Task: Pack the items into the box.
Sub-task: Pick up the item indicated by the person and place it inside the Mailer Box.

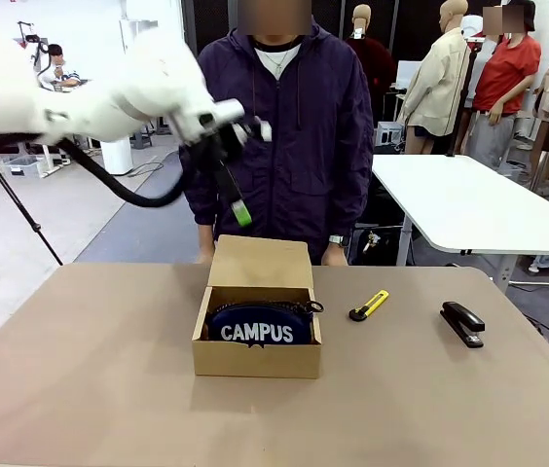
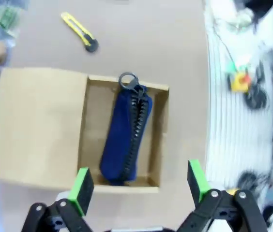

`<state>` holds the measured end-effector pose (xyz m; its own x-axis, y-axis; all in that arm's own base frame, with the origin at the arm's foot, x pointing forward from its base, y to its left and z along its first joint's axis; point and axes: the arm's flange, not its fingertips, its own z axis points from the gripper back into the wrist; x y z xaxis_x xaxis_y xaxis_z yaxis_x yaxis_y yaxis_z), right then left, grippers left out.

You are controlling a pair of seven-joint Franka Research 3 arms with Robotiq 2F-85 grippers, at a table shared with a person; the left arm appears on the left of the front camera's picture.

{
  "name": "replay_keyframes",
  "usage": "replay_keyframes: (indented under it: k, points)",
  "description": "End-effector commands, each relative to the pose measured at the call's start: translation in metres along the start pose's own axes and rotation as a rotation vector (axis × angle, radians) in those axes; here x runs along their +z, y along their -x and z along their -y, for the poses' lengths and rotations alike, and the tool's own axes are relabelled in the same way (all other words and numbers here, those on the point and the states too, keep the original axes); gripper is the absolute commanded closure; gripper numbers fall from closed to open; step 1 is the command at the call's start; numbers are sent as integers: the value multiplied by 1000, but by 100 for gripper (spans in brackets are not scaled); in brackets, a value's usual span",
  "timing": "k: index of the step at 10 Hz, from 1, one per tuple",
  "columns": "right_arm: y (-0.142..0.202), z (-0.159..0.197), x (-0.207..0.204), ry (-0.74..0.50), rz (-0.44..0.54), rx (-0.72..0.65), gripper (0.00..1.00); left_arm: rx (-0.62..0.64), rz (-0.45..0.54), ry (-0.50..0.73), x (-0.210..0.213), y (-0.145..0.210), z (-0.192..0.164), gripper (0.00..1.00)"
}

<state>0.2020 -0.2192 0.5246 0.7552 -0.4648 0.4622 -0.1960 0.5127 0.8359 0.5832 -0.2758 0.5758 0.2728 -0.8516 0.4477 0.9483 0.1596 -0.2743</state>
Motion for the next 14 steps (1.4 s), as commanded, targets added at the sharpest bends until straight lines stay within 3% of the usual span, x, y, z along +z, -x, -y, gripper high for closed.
replay_keyframes:
  k: [1, 2, 3, 5, 7, 9, 10, 14]
  points:
    - [-4, -2, -1, -28, 24, 24, 0, 268, 278, 0, 56, 79, 29, 0]
    - [-4, -2, -1, -28, 24, 24, 0, 371, 397, 87, 90, 121, 31, 0]
    - [-4, -2, -1, -28, 24, 24, 0, 562, 534, 139, 120, 172, 33, 0]
    - [-4, -2, -1, -28, 24, 24, 0, 792, 834, 152, 151, 291, 59, 0]
    - [-4, -2, -1, -28, 24, 24, 0, 895, 942, 223, 145, 367, 63, 0]
    - [-4, -2, -1, -28, 24, 24, 0, 872, 982, 235, 130, 408, 64, 0]
    - [-4, -2, -1, -28, 24, 24, 0, 910, 886, 235, 148, 404, 62, 0]
    - [-4, -2, -1, -28, 24, 24, 0, 910, 886, 235, 148, 404, 62, 0]
